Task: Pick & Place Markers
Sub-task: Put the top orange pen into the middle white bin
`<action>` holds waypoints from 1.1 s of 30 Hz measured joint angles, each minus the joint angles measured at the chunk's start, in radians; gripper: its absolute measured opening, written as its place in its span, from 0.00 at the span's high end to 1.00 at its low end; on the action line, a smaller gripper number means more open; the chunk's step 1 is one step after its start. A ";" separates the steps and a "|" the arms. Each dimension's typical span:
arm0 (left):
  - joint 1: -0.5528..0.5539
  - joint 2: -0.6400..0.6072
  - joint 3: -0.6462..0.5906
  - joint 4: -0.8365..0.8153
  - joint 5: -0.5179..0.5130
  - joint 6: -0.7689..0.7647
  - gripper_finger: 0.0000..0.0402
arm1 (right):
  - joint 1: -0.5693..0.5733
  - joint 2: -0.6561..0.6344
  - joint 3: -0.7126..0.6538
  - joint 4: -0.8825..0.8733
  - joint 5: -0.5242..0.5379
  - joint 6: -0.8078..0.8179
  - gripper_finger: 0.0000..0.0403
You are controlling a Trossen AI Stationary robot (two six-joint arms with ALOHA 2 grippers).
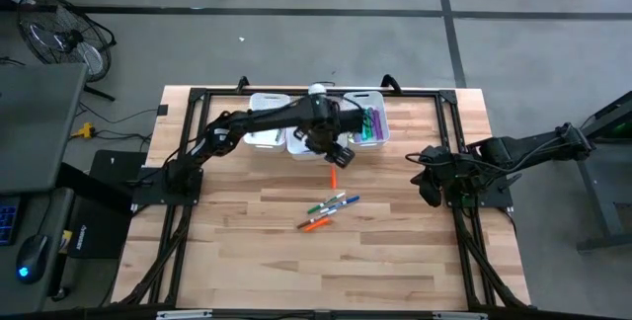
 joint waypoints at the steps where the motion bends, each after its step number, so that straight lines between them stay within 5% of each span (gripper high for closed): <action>1: -0.012 0.000 0.000 0.011 -0.001 -0.031 0.64 | 0.000 0.000 0.000 0.000 0.000 -0.003 1.00; 13: -0.117 0.056 0.003 0.137 -0.108 -0.306 0.62 | 0.000 0.000 0.000 0.000 -0.010 -0.068 1.00; 24: -0.129 0.142 0.004 0.222 -0.102 -0.396 0.36 | 0.000 0.000 0.000 -0.001 -0.046 -0.089 1.00; 33: -0.144 0.210 -0.005 0.178 -0.103 -0.475 0.38 | 0.000 0.000 0.000 -0.001 -0.052 -0.095 1.00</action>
